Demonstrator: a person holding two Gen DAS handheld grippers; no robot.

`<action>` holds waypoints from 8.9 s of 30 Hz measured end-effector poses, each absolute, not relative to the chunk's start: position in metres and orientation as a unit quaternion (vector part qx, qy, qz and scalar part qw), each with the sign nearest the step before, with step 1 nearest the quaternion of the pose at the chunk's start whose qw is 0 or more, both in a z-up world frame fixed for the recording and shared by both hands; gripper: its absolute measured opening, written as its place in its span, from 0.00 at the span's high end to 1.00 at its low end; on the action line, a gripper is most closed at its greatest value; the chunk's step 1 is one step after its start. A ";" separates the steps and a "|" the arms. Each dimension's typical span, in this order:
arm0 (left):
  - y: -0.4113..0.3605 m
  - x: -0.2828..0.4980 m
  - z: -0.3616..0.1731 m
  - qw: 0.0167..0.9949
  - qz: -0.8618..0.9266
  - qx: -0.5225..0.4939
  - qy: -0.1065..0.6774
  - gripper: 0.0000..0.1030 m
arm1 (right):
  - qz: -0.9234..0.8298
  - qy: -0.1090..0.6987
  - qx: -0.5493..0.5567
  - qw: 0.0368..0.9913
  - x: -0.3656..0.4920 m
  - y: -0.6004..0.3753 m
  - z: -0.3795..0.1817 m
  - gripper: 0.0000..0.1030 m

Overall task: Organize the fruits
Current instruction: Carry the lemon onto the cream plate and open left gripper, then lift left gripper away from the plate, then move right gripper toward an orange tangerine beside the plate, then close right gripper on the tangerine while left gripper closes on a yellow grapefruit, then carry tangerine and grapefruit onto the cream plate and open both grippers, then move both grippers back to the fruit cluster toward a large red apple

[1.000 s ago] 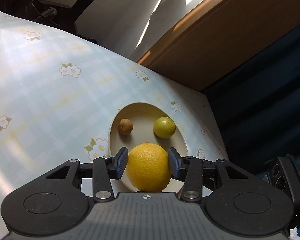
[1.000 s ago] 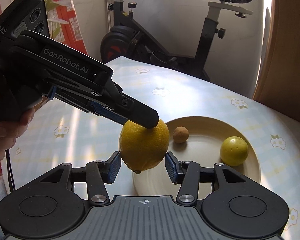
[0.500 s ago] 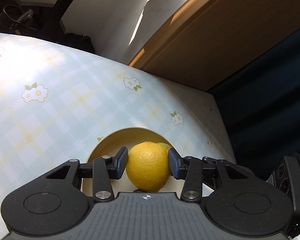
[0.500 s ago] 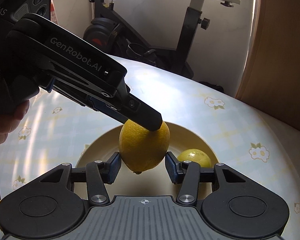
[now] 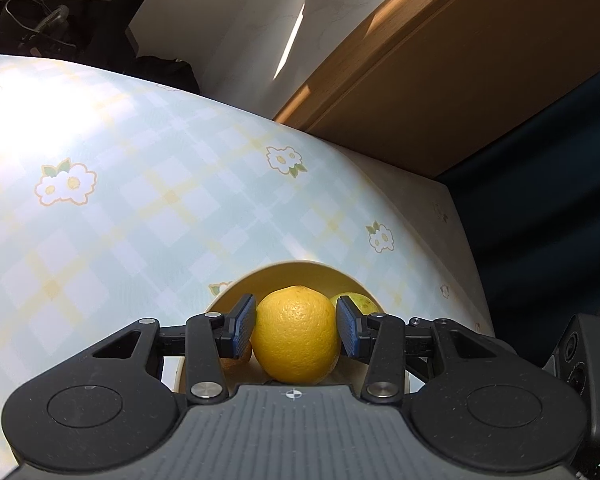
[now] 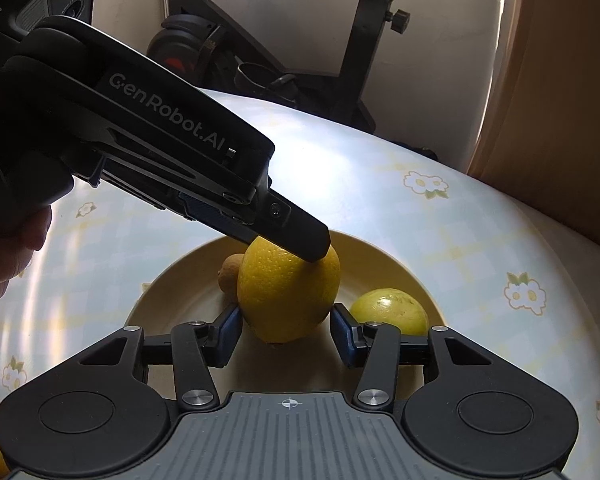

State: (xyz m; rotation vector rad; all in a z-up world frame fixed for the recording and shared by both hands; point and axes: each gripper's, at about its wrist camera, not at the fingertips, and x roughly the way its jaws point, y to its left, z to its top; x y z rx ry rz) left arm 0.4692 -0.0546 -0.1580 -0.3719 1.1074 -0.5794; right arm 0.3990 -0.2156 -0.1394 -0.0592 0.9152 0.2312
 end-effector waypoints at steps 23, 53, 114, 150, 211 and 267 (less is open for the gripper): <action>-0.030 0.437 -0.118 0.843 -0.208 -0.117 0.482 0.57 | 0.079 0.415 -0.056 0.905 0.372 -0.203 -0.108 0.58; 0.001 0.347 -0.083 0.886 -0.145 -0.036 0.438 0.54 | 0.060 0.382 -0.013 0.922 0.294 -0.217 -0.088 0.58; 0.003 0.210 -0.123 0.903 -0.120 -0.025 0.412 0.49 | -0.016 0.362 0.109 0.925 0.185 -0.269 -0.165 0.68; -0.040 0.239 -0.150 0.854 -0.211 -0.018 0.475 0.42 | -0.013 0.328 0.124 0.937 0.172 -0.276 -0.155 0.70; -0.074 0.348 -0.143 0.882 -0.229 0.093 0.401 0.52 | 0.048 0.330 -0.018 0.943 0.304 -0.270 -0.138 0.70; -0.005 0.303 -0.115 0.900 -0.192 0.027 0.391 0.37 | 0.005 0.313 0.092 0.945 0.216 -0.247 -0.129 0.63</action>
